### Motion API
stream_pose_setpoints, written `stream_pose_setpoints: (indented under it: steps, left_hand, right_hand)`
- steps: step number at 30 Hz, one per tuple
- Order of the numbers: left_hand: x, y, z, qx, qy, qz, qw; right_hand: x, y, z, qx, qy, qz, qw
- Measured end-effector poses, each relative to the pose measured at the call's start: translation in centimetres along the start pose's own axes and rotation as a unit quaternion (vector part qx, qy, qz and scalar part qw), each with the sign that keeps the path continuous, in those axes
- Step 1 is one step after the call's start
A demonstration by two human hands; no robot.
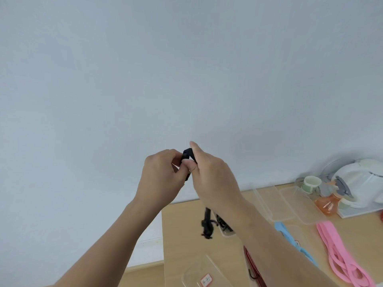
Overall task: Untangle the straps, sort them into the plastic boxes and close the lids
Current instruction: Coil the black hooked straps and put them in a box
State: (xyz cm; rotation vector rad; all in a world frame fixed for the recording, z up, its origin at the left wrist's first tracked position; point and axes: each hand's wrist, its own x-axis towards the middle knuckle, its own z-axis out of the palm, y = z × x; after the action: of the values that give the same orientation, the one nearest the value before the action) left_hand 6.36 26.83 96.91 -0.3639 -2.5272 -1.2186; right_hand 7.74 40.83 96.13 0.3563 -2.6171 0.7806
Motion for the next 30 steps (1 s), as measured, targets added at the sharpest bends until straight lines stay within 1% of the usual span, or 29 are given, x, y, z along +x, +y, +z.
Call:
stream_pose_setpoints:
  steps: [3, 6, 8, 10, 14, 17, 19, 22, 24, 27, 30]
  left_hand:
    - [-0.2, 1.0, 0.5, -0.118, -0.016, -0.074, 0.990]
    - [-0.4, 1.6, 0.9, -0.243, -0.022, -0.151, 0.958]
    - [-0.4, 1.6, 1.0, -0.296, -0.021, -0.184, 0.937]
    - [-0.5, 1.5, 1.3, -0.315, -0.023, -0.202, 0.927]
    - [-0.6, 1.6, 2.0, -0.315, -0.006, -0.219, 0.923]
    - [-0.4, 1.5, 2.2, -0.326, 0.006, -0.228, 0.917]
    - [-0.4, 1.5, 2.4, -0.333, 0.009, -0.238, 0.912]
    - [-0.2, 1.4, 2.5, -0.339, 0.015, -0.241, 0.909]
    - [0.1, 1.4, 2.1, -0.354, 0.014, -0.246, 0.902]
    - [0.4, 1.5, 1.4, -0.391, -0.014, -0.262, 0.882]
    - [0.5, 1.6, 0.7, -0.431, -0.064, -0.293, 0.851]
  right_hand:
    - [-0.7, -0.3, 0.3, 0.069, 0.058, 0.012, 0.996]
    - [-1.2, 0.0, 0.6, 0.141, 0.088, 0.035, 0.986]
    - [-1.5, 0.2, 0.9, 0.174, 0.099, 0.048, 0.979]
    - [-1.8, 0.3, 1.0, 0.186, 0.111, 0.068, 0.974]
    - [-2.3, 0.5, 1.2, 0.203, 0.143, 0.113, 0.962]
    - [-2.5, 1.1, 1.4, 0.221, 0.159, 0.109, 0.956]
    - [-2.6, 1.6, 1.7, 0.194, 0.165, 0.079, 0.964]
    - [-3.0, 2.2, 2.2, 0.097, 0.192, 0.016, 0.977]
    - [-3.3, 2.8, 2.5, 0.047, 0.197, -0.009, 0.979]
    - [-3.5, 3.8, 3.0, 0.004, 0.198, -0.036, 0.980]
    - [-3.8, 4.5, 3.2, -0.016, 0.197, -0.042, 0.979]
